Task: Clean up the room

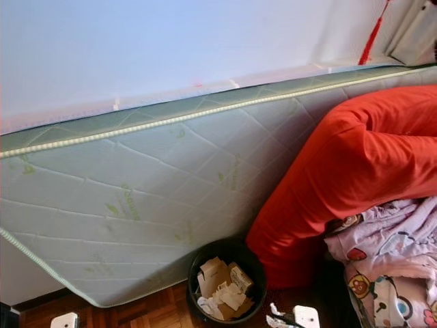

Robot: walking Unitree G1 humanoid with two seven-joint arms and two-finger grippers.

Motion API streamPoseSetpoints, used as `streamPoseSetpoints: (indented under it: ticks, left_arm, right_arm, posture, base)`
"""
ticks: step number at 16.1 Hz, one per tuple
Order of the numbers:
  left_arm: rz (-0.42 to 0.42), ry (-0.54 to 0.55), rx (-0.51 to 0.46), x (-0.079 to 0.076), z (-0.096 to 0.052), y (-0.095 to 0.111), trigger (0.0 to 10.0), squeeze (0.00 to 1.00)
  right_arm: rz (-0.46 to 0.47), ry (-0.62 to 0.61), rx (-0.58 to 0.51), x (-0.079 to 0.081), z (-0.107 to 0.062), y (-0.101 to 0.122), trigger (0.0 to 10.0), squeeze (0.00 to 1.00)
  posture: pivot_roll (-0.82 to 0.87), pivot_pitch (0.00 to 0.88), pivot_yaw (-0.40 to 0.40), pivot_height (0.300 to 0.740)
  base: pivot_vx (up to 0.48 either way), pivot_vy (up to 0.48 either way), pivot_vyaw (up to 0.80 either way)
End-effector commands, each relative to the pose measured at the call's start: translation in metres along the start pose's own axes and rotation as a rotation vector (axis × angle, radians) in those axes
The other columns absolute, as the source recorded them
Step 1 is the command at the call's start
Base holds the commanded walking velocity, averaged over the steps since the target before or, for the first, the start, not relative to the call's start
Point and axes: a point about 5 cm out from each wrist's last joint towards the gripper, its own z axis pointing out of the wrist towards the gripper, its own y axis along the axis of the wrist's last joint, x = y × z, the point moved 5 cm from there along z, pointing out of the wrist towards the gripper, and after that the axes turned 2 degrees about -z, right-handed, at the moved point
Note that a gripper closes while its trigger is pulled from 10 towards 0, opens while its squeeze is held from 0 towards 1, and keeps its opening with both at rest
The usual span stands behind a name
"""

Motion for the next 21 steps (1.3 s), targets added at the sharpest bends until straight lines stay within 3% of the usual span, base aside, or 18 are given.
streamPoseSetpoints:
  ticks: [1,6,14,16,21]
  left_arm:
    - [0.01,0.007,0.031,0.003,-0.003,-0.012,10.0,0.0]
    - [0.012,0.006,0.03,0.003,-0.003,-0.011,10.0,0.0]
    - [0.01,0.014,0.013,0.005,-0.003,-0.007,10.0,0.0]
    - [-0.003,0.015,-0.006,0.005,-0.003,-0.005,10.0,0.0]
    - [-0.035,-0.012,-0.074,0.002,-0.004,0.002,10.0,0.0]
  right_arm:
    - [-0.026,0.004,-0.012,-0.002,0.001,0.006,10.0,0.0]
    - [-0.01,0.012,-0.008,0.0,0.001,0.006,10.0,0.0]
    - [-0.077,0.069,-0.035,0.007,0.002,0.013,10.0,0.0]
    - [-0.057,0.077,-0.056,0.008,0.002,0.015,10.0,0.0]
    - [0.092,0.006,-0.196,0.0,-0.003,0.026,10.0,0.0]
  posture:
    - [0.12,0.023,-0.017,0.74]
    - [0.11,0.016,-0.016,0.74]
    - [0.12,0.037,-0.017,0.74]
    - [0.13,0.047,-0.017,0.74]
    - [0.15,0.068,-0.026,0.74]
  base:
    - [0.255,0.0,0.8]
    - [0.257,0.0,0.0]
    - [0.129,0.0,0.1]
    - [0.0,0.0,0.0]
    - [0.0,0.0,0.0]
